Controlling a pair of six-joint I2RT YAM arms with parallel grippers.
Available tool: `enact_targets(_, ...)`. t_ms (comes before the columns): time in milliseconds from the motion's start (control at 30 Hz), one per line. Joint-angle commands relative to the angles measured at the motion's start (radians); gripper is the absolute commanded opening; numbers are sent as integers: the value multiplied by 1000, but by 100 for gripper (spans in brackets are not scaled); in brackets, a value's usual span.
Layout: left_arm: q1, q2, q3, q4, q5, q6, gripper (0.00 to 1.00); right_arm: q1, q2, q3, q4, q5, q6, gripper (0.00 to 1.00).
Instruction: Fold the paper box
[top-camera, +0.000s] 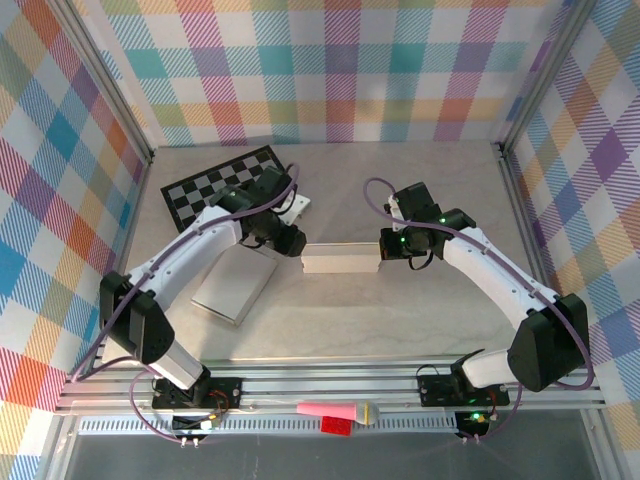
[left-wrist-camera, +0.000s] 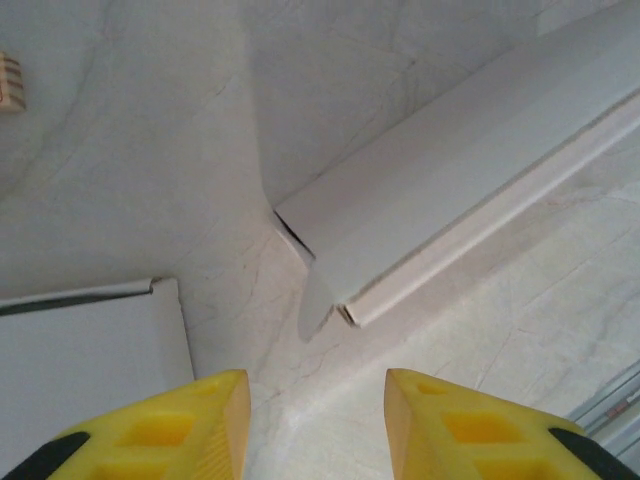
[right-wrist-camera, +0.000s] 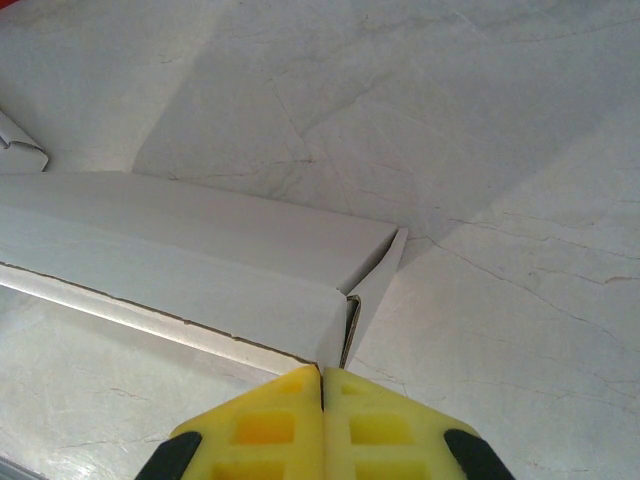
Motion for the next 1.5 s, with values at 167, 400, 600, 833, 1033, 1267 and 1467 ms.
enact_targets(167,13,60,34,-24,16,32,38,7,19,23,-26,-14,-4,0)
enact_targets(400,13,81,43,-20,37,32,31,7,22,23,-25,-14,-2,0)
enact_targets(600,13,90,44,-15,47,34,21,6,25,27,-24,-12,-3,0)
enact_targets(833,13,100,45,-11,50,31,12,7,28,27,-24,-15,-2,0)
enact_targets(1033,13,113,62,-24,54,18,10,7,28,27,-23,-14,-5,0)
enact_targets(1267,13,132,88,-52,69,-29,3,7,31,31,-18,-15,-2,0)
enact_targets(1467,13,162,134,-103,98,-97,0,5,36,31,-15,-19,-1,0)
